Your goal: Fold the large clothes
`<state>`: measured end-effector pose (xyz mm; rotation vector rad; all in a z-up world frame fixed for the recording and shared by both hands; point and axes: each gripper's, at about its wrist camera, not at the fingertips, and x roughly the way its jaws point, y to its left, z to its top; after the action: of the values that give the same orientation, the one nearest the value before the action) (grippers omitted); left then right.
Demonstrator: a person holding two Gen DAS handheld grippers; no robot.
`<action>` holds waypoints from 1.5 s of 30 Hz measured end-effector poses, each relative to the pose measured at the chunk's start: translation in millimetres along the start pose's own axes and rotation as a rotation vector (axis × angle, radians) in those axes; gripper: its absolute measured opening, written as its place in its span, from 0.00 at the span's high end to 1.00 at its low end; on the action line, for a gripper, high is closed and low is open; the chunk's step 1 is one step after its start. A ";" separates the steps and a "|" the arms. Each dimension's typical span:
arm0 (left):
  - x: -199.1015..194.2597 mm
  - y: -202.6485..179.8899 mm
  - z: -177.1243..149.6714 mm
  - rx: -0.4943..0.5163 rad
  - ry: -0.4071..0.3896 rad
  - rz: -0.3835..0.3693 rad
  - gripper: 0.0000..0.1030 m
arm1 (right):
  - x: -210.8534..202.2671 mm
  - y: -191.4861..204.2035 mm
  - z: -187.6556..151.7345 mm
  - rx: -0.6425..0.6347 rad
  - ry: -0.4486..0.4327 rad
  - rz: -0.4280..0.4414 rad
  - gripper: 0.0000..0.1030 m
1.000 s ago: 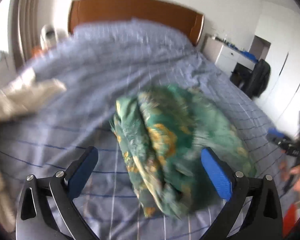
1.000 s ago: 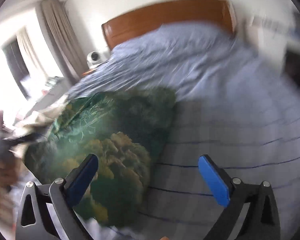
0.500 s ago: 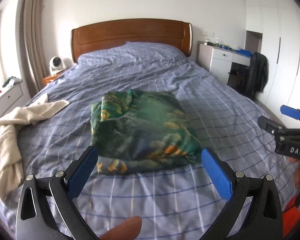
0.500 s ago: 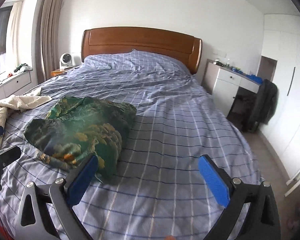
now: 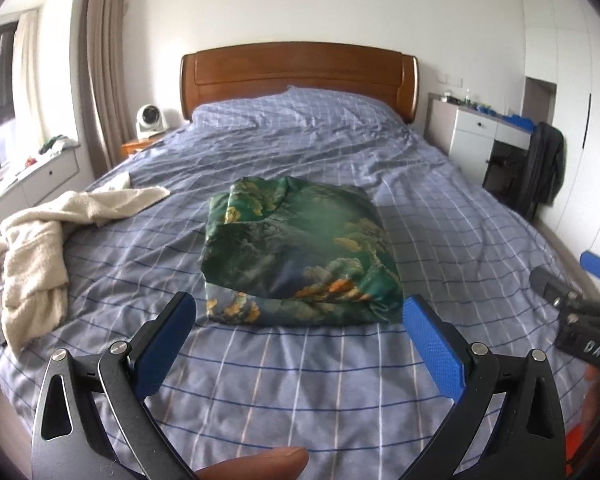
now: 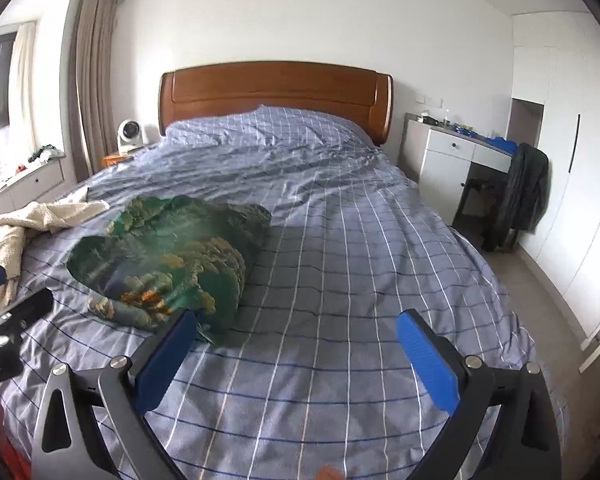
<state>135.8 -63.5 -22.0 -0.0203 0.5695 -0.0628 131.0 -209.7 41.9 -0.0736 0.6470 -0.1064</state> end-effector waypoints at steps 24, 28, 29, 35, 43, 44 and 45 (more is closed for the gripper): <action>-8.0 5.3 -2.3 0.028 0.108 0.046 0.00 | -11.8 30.5 -5.8 -0.067 0.140 0.053 0.01; -9.4 3.5 -1.6 0.025 0.103 0.048 0.00 | -19.6 30.6 -2.3 -0.053 0.136 0.065 0.01; -9.7 3.3 -1.5 0.023 0.102 0.051 0.00 | -20.2 30.6 -1.8 -0.052 0.135 0.062 0.01; -4.6 2.9 -2.4 0.027 0.140 0.041 0.00 | -16.3 25.2 -1.4 -0.021 0.162 0.059 0.01; -8.6 -6.9 -4.1 0.043 0.149 -0.010 0.00 | -17.1 30.8 -4.5 -0.023 0.167 0.058 0.01; -8.4 -7.5 -2.5 0.044 0.149 -0.011 0.00 | -17.7 31.4 -4.1 -0.027 0.165 0.055 0.01; -8.6 -7.5 -1.0 0.044 0.148 -0.011 0.00 | -18.4 31.7 -3.2 -0.030 0.162 0.051 0.01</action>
<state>127.7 -70.5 -17.8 0.0239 0.7155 -0.0880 117.0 -176.1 47.2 -0.0774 0.8116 -0.0539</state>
